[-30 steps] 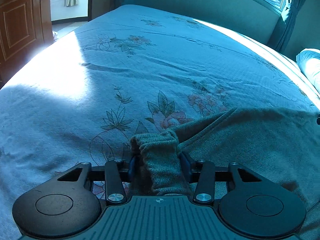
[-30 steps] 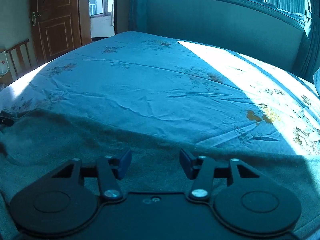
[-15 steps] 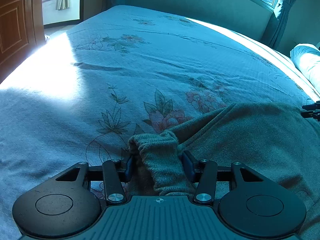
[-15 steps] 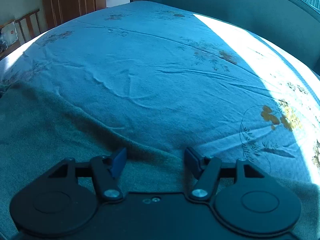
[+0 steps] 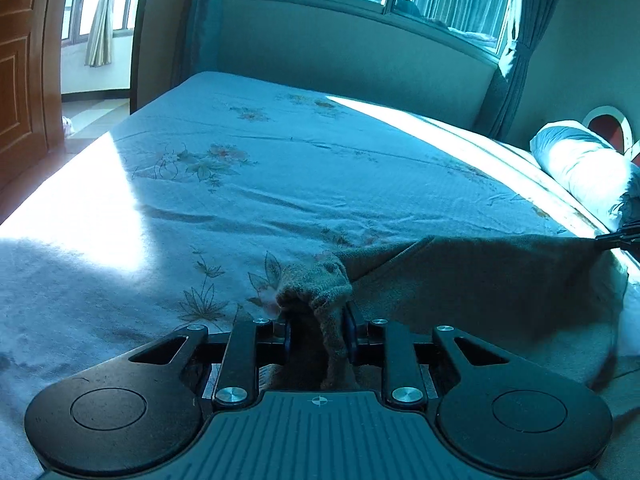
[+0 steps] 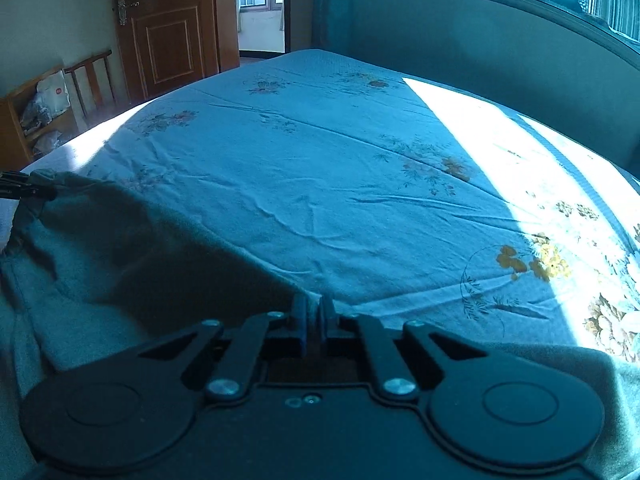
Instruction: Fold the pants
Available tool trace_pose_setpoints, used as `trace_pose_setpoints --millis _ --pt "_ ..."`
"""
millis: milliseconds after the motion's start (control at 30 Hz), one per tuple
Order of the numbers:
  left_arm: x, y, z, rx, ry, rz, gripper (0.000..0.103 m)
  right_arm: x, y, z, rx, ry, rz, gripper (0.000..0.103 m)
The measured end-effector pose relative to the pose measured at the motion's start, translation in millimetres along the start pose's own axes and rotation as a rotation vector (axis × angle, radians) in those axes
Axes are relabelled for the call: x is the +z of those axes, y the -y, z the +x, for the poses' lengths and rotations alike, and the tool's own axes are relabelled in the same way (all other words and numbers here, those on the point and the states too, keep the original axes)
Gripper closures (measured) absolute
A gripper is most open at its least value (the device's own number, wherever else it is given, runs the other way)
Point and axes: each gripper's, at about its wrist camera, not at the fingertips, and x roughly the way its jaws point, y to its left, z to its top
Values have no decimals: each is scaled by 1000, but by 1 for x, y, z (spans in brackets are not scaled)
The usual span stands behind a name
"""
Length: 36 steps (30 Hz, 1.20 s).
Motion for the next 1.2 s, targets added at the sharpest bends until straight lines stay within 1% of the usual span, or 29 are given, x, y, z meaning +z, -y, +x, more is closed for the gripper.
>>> trace_pose_setpoints --millis 100,200,233,267,333,367,400,433,467,500,567,600,633,700,800,833,900,967,1033,1067,1100,1167,1200 --pt "-6 4 -43 -56 105 29 79 -17 -22 -44 -3 27 -32 103" --pt "-29 8 -86 -100 174 37 79 -53 -53 -86 -15 31 -70 103" --pt "-40 11 -100 -101 190 40 79 -67 -63 -96 -23 27 -86 103" --pt "-53 16 -113 -79 193 53 79 -85 -77 -105 -44 24 -126 103" --pt "-81 23 -136 -39 185 50 79 -121 -102 -119 -111 37 -181 103" --pt "-93 22 -144 -27 175 21 79 -138 -111 -127 -123 38 -167 102" --pt "-109 20 -154 -13 159 -33 79 -151 -116 -135 -123 45 -127 103" --pt "-123 18 -163 13 140 -77 79 -164 -119 -144 -127 67 -69 99" --pt "-136 17 -170 52 124 -121 79 -175 -121 -153 -144 91 -3 90" --pt "-148 16 -180 75 116 -173 79 -183 -122 -160 -150 109 53 89" --pt "-165 18 -194 118 114 -262 79 -193 -122 -170 -148 146 144 91" --pt "-170 20 -198 125 112 -294 79 -195 -123 -172 -163 159 176 91" --pt "-176 23 -202 137 114 -326 79 -197 -125 -174 -173 172 202 89" --pt "-179 30 -203 143 105 -366 79 -196 -126 -171 -196 189 241 90" --pt "-170 40 -196 138 113 -408 79 -197 -129 -167 -248 208 283 89" --pt "-167 46 -188 134 107 -416 79 -198 -130 -165 -249 217 308 88" --pt "-161 52 -175 149 83 -446 78 -194 -129 -158 -275 217 347 85" --pt "-157 54 -160 153 72 -473 76 -193 -124 -150 -273 227 391 78" --pt "-155 53 -151 157 74 -501 67 -193 -118 -141 -270 223 457 76" --pt "-154 53 -147 158 71 -515 52 -193 -113 -135 -266 218 490 74" --pt "-155 53 -144 158 72 -525 42 -194 -108 -130 -262 216 520 73" --pt "-155 55 -139 153 77 -527 41 -197 -100 -119 -267 202 579 69" --pt "-156 56 -137 159 74 -522 41 -197 -95 -113 -264 197 599 69"
